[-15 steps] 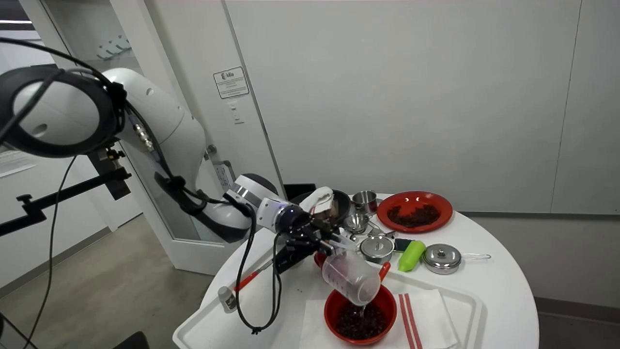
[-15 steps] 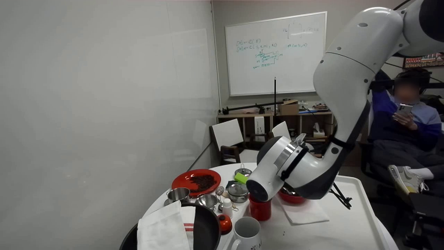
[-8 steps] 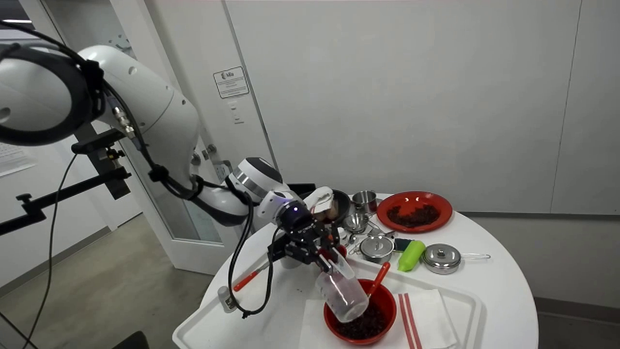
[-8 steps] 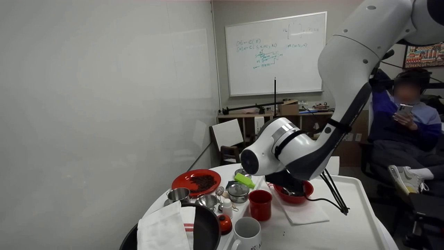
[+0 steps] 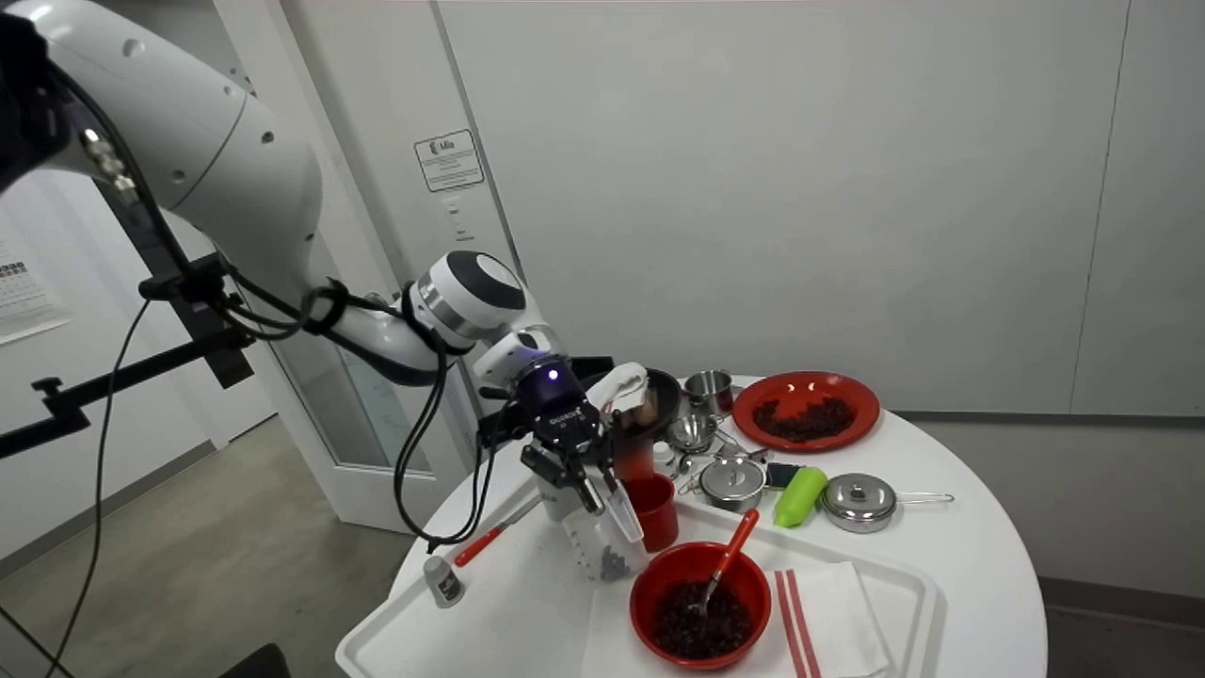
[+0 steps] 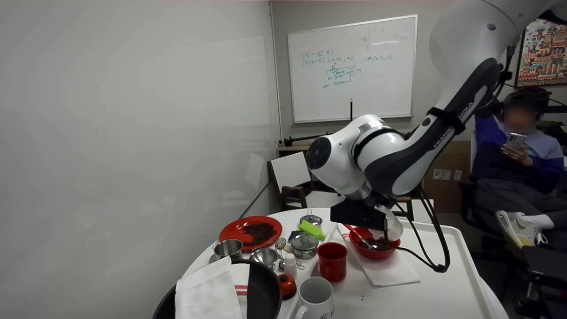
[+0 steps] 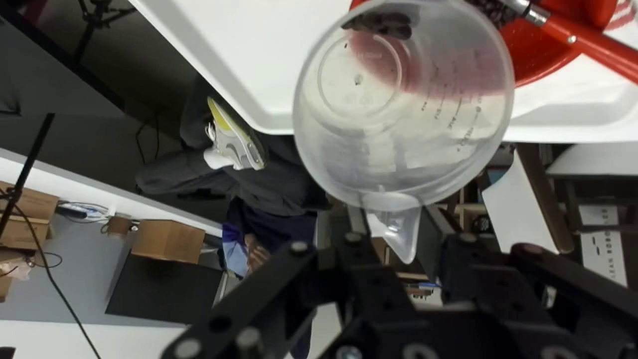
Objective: Pick up the jar and pour some of its contents in the bowl
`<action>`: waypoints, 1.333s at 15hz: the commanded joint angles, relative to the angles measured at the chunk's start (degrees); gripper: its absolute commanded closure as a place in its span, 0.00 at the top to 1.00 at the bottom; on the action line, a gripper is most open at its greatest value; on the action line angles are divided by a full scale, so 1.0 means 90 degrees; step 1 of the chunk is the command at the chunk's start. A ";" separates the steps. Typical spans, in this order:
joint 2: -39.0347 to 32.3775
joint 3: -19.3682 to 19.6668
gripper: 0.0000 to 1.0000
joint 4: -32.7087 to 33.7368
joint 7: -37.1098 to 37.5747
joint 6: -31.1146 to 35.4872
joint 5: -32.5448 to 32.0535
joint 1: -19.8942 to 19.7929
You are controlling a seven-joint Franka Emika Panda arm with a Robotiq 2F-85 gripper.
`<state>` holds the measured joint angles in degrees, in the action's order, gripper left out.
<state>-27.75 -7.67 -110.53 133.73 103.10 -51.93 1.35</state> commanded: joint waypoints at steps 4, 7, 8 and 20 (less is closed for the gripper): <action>0.0979 0.0215 0.11 -0.1071 -0.1787 0.1556 0.1560 -0.0099; 0.1240 0.0332 0.11 -0.1463 -0.2715 0.2225 0.2311 -0.0100; 0.1315 0.0368 0.11 -0.1597 -0.3059 0.2444 0.2569 -0.0095; 0.1387 0.0727 0.12 -0.2959 -0.6568 0.5513 0.5113 -0.0074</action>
<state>-16.30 -2.16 -133.60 79.78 146.04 -10.77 0.51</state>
